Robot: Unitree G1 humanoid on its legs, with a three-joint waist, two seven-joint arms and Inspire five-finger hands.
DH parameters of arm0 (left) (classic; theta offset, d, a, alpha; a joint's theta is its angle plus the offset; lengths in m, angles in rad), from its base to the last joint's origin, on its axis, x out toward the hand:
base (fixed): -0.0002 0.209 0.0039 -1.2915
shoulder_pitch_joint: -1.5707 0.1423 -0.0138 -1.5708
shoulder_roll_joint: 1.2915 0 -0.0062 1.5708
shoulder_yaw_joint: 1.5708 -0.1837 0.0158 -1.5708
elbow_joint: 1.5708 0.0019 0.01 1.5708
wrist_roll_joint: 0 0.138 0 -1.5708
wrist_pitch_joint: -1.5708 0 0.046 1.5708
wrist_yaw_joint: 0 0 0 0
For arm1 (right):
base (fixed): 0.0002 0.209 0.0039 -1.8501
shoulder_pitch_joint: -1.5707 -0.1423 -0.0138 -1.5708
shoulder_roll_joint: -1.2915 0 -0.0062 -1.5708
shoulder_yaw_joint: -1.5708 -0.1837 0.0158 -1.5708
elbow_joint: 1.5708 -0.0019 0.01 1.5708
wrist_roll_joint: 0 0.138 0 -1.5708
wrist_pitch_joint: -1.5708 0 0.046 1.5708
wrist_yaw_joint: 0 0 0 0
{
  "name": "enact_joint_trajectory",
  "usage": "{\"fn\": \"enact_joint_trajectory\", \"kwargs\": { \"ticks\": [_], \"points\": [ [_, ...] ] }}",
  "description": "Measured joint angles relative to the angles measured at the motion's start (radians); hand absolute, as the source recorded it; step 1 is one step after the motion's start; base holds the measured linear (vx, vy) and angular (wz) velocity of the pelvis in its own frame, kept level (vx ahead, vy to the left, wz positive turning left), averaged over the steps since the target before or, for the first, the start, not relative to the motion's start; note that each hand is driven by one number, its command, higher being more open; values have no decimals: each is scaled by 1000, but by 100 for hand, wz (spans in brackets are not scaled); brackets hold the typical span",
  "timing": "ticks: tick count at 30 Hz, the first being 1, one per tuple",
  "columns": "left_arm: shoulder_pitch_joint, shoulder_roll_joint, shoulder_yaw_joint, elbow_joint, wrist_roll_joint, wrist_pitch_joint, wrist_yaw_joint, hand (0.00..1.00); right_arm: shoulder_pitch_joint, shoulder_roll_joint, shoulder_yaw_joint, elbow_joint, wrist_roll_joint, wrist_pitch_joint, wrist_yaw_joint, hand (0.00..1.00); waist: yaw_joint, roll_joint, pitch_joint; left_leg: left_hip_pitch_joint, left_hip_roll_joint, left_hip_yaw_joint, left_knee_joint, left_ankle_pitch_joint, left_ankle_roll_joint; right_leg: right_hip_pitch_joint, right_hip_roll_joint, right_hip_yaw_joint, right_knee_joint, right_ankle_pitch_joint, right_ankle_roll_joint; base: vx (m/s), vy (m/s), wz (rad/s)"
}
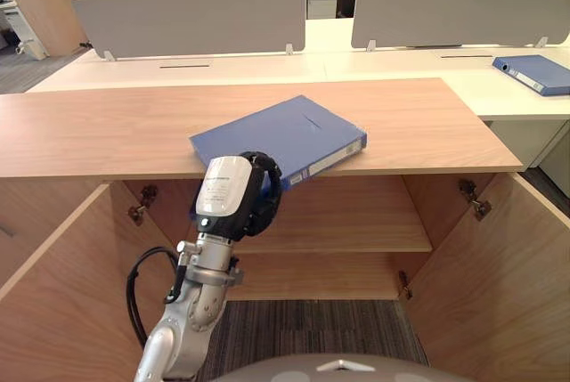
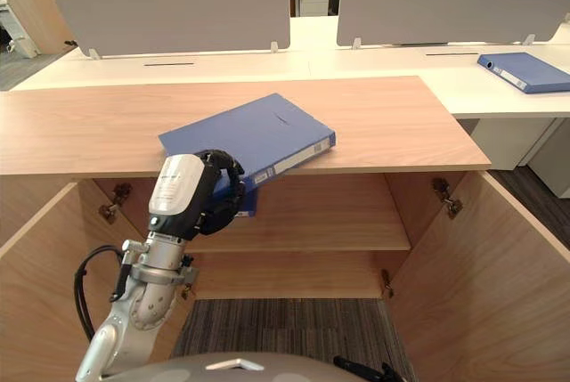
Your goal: Walk over to the cabinet, pick up the folder, carry it to the office cabinet, place the folder inside the office cabinet, then close the office cabinet door
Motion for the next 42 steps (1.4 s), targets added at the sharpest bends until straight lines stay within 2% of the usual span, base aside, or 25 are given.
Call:
{"fn": "enact_joint_trajectory", "kwargs": {
  "ticks": [19, 31, 42],
  "points": [
    [8, 2, -66, -35, -181, -26, -20, 100, -1, 2, 1, 2, -1, 0, 1, 100, -1, -7, 1, -6, 0, 0, 0, 0, 0, -4, 0, -1, -3, 0, 0, 0, 0, 0],
    [8, 1, -42, -46, -168, -35, -12, 100, -2, 2, 1, 3, -1, 0, 2, 100, 0, -7, 1, -6, 0, 0, 0, 0, 0, -4, 0, -1, -3, 0, 0, 0, 0, 0],
    [9, -2, 16, -41, -83, -10, 0, 100, -2, 3, 1, 3, -1, 0, 2, 100, 0, -8, 1, -6, -1, -1, 0, 0, 0, -4, 0, -2, -4, 0, 0, 0, 0, 0]
  ]
}}
